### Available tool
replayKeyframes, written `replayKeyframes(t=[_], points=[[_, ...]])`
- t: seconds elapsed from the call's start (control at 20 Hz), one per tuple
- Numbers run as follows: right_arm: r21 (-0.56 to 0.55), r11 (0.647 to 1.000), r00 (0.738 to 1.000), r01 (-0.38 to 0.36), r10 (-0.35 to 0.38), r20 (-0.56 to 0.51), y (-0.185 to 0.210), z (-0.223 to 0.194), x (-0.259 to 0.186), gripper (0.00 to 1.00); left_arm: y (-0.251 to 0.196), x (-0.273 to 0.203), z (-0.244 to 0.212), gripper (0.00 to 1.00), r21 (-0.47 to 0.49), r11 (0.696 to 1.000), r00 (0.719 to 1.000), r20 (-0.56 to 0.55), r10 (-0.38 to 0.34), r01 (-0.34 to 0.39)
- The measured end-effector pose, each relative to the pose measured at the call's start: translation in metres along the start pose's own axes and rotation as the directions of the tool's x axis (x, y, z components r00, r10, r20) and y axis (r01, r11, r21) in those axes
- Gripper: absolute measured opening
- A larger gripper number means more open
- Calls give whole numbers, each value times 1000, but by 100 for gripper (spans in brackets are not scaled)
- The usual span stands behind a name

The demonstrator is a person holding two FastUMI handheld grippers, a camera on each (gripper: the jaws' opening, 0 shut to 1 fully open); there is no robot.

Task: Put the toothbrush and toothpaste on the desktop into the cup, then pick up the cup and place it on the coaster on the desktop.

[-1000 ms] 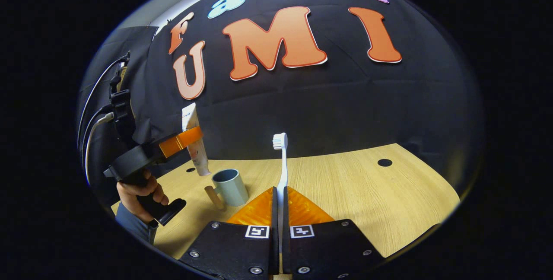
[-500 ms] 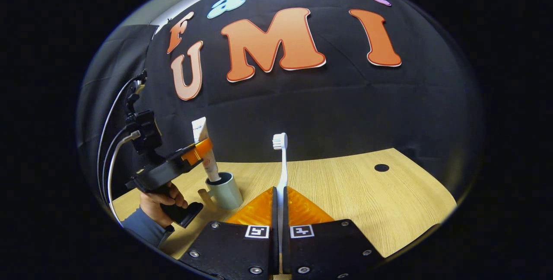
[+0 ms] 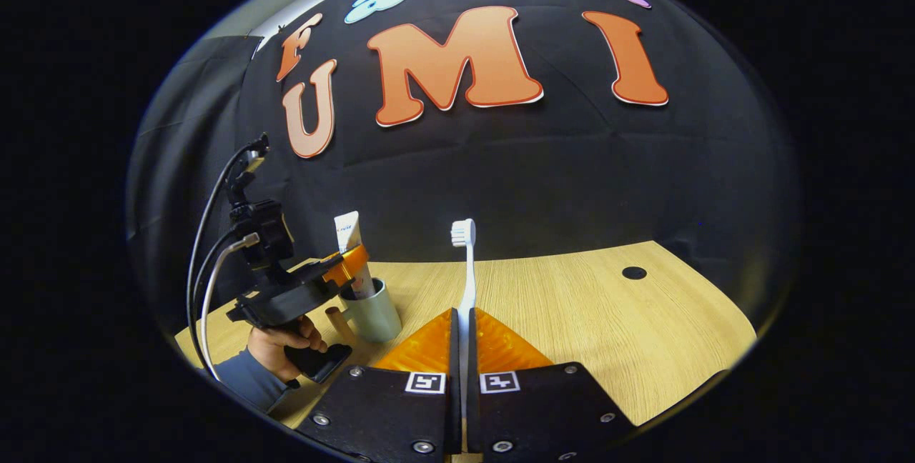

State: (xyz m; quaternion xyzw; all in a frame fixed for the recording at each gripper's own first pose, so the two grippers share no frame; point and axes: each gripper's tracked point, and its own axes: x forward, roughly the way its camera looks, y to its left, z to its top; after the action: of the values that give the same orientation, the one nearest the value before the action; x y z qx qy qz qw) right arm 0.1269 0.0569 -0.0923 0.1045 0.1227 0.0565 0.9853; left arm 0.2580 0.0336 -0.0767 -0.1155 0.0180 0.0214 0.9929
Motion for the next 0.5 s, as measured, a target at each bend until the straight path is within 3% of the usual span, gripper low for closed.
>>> replayKeyframes(t=[0.5], points=[[12, 1000, 999, 15, -15, -31, -1, -5, -5, 3, -1, -12, -42, 13, 26, 1000, 984, -176, 20, -16]])
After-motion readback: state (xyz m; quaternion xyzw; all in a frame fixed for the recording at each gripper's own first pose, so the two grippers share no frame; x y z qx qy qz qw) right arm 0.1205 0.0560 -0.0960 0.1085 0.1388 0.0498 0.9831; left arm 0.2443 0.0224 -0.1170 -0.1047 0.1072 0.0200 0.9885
